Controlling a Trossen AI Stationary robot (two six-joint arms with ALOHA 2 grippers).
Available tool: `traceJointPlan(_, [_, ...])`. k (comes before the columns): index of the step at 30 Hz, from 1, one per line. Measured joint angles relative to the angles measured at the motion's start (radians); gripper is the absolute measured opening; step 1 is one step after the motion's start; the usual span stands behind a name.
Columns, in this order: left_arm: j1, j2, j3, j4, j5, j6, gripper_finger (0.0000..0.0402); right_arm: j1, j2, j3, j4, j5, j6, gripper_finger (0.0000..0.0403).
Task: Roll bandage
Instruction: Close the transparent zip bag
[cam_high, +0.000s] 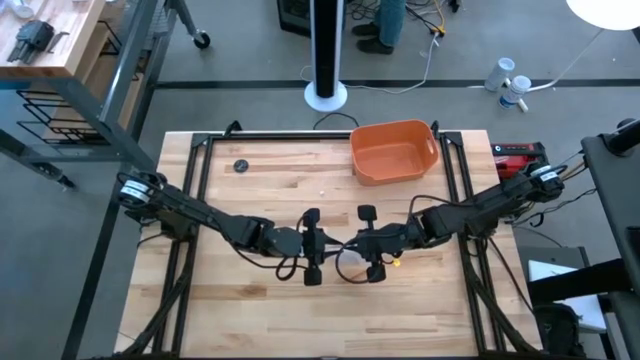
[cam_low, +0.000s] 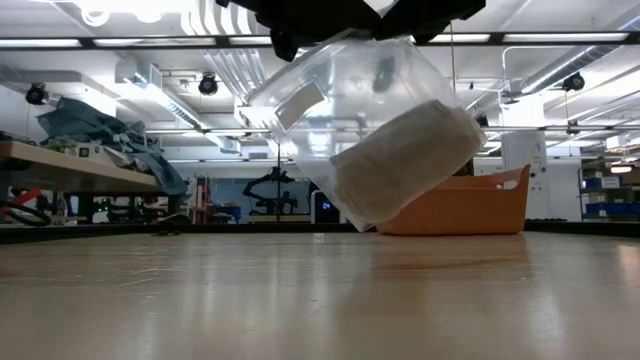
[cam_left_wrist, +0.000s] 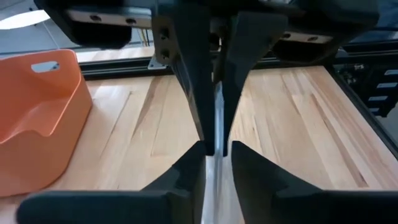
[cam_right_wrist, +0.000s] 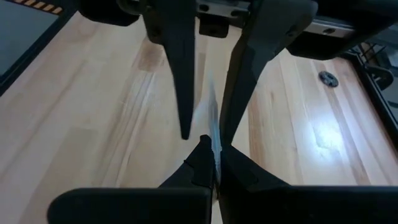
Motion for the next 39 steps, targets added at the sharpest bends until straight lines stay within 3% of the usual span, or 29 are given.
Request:
traceJointPlan(11, [0.003,0.0,0.0,0.001,0.0,0.058,0.0005,0.0,0.003,-0.002,-0.007,-0.003,0.002,0.0])
traceJointPlan(19, [0.003,0.0,0.0,0.001,0.0,0.055,0.0003,0.0,0.004,-0.002,-0.009,-0.004,0.004,0.0])
traceJointPlan(27, [0.003,0.0,0.0,-0.016,0.0,0.055,0.0034,0.0,0.004,-0.005,-0.02,-0.004,0.004,0.0])
traceJointPlan(32, [0.002,0.0,0.0,-0.022,0.0,0.097,0.0005,0.0,0.004,-0.006,-0.018,-0.004,0.005,0.0])
traceJointPlan(39, [0.002,0.0,0.0,-0.021,0.0,0.053,0.0006,0.0,0.004,-0.007,-0.017,-0.004,0.005,0.0])
